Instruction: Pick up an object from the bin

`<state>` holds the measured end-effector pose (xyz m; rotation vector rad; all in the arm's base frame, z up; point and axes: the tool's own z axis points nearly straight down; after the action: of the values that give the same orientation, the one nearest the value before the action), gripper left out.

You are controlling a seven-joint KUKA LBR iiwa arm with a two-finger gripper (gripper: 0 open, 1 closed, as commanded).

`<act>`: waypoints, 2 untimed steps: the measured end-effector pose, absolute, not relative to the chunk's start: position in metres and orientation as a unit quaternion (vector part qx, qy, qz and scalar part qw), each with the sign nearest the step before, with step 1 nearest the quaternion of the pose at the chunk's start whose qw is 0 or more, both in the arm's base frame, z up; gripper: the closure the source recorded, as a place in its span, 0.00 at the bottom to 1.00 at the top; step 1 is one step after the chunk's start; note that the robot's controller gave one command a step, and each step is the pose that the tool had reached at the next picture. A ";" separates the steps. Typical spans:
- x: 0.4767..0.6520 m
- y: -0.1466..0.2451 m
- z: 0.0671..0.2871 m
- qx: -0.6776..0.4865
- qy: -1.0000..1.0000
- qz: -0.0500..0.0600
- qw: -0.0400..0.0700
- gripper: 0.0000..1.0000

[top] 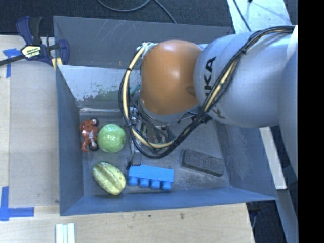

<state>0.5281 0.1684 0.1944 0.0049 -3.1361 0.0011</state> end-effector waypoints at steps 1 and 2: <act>0.530 0.168 0.199 0.000 -1.000 0.000 -0.001 0.00; 0.526 0.166 0.147 -0.019 -1.000 -0.001 -0.003 0.00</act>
Offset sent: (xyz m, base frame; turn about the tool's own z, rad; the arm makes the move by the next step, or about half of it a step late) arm -0.0094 -0.0037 -0.1061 0.0795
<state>0.5262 0.1662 0.1467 -0.0584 -3.1467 -0.0038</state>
